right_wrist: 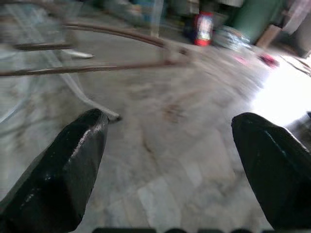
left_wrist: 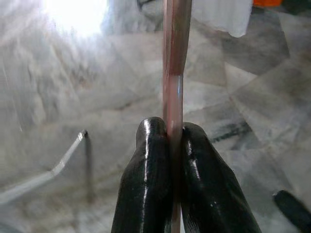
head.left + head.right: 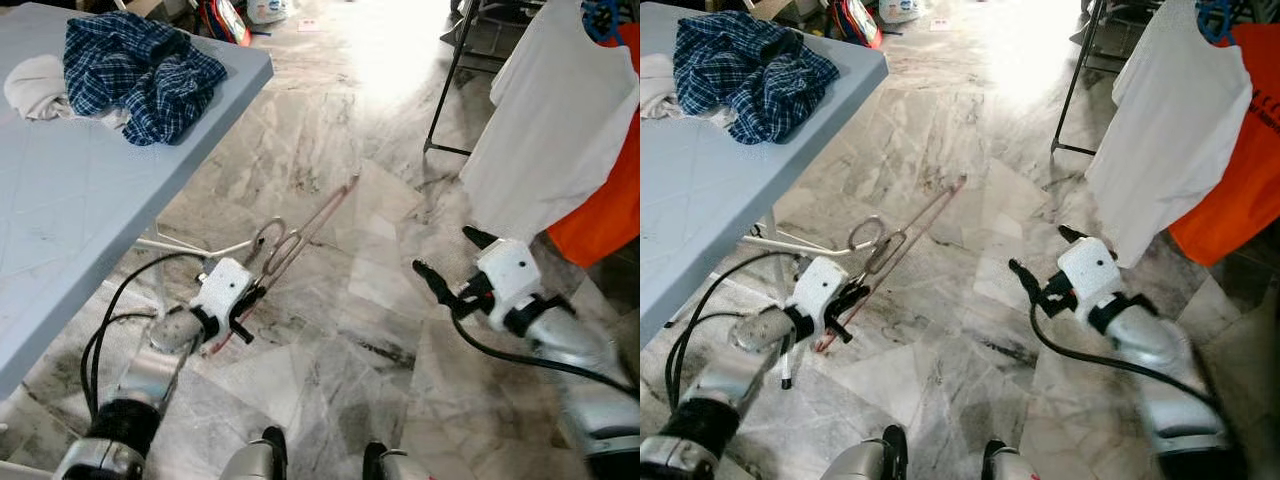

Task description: Hang hanger

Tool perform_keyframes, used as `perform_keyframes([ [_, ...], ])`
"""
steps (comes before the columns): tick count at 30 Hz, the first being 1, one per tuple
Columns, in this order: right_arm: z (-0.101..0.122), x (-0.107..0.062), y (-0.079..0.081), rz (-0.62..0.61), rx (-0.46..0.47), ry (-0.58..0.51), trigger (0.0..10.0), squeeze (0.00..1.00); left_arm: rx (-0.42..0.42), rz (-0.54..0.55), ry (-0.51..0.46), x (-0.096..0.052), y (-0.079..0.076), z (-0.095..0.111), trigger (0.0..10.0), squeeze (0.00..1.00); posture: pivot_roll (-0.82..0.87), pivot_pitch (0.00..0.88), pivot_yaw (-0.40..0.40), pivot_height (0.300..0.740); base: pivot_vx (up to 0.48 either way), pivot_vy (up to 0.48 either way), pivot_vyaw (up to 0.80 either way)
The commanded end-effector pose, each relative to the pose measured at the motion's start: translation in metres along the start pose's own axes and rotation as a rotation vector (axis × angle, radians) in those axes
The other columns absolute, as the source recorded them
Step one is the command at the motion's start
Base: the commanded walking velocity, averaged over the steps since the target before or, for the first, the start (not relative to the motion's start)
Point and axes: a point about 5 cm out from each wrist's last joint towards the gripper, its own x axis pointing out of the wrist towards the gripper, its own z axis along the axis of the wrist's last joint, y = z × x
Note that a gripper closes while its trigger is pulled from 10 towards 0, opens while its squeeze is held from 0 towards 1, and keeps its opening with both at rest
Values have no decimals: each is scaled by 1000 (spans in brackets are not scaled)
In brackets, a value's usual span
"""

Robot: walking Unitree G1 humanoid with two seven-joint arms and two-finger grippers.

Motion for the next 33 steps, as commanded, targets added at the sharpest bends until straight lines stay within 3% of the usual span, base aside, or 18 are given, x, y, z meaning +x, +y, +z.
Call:
perform_keyframes([
  [1, 5, 0, 4, 94, -7, -4, 10000, 0, 60, -65, 2, 0, -6, -1, 10000, 0, 48, 263, 24, 740, 0, 0, 0],
  [2, 6, -1, 2, 172, -41, 19, 10000, 0, 150, -138, -34, 1, -11, 6, 10000, 0, 48, 264, 28, 740, 0, 0, 0],
  [4, 8, -1, 2, 243, -78, 36, 10000, 0, 224, -191, -48, 2, -15, 10, 10000, 0, 51, 264, 28, 740, 0, 0, 0],
  [11, 30, 15, 2, 389, -180, 4, 10000, 0, 315, -253, -62, 5, -23, 14, 10000, 0, 67, 267, 33, 740, 0, 0, 0],
  [21, 26, 30, 6, 617, -305, 82, 10000, 0, 349, -283, -103, 4, -28, 18, 10000, 0, 86, 267, 36, 740, 0, 0, 0],
  [33, 29, 50, -1, 690, -472, 126, 10000, 0, 360, -323, -118, 4, -36, 17, 10000, 0, 90, 271, 47, 740, 0, 0, 0],
])
